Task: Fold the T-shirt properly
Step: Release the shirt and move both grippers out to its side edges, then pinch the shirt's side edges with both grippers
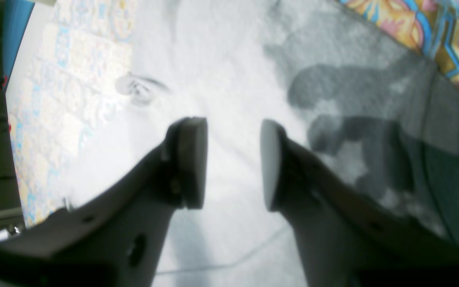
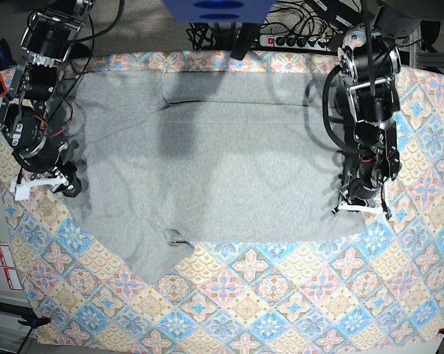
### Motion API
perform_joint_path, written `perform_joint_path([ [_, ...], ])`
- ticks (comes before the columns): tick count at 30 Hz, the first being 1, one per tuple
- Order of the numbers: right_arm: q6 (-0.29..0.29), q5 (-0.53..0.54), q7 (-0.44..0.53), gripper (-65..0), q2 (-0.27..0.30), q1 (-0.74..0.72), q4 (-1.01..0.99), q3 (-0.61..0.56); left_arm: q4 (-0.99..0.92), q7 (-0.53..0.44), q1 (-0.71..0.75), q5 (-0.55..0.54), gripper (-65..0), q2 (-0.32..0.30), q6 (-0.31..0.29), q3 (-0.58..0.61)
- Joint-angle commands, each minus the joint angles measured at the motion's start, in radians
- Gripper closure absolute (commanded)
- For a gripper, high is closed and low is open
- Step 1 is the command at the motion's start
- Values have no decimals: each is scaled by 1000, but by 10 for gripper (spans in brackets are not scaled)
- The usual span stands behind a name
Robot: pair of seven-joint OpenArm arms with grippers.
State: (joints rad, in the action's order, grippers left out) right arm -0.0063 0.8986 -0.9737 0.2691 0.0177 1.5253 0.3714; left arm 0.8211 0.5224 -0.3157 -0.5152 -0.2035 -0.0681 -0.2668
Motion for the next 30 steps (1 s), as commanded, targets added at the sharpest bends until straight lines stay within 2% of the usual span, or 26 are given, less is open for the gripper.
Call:
perform_joint_path([
  [1,10,15,22,-217,43,-34,-9,2,42,-3,-7,-1,0,-9,-3,1],
  [4,10,14,20,-218,75,-89,-96,-18,93,-3,23,-3,0,-9,-2,1],
  [9,10,14,25,-221,146,-227,-266,-153,105,-3,43,-6,0,-11,-2,1],
  [15,10,-5,42,-299,190,-399,-451,-354,105,-3,54,-6,0,-12,-2,-4],
  [22,15,-316,184,-306,203,-516,-602,-607,105,-3,56,-6,0,-12,-2,-4],
  [24,58,-381,223,-304,203,-519,-622,-654,105,-3,56,-7,0,-12,-2,-4],
  [26,142,-445,256,-304,203,-519,-639,-684,105,-3,56,-7,0,-12,-2,-4],
  [30,242,-557,313,-303,200,-519,-688,-684,105,-3,57,-7,0,-12,-2,-4],
])
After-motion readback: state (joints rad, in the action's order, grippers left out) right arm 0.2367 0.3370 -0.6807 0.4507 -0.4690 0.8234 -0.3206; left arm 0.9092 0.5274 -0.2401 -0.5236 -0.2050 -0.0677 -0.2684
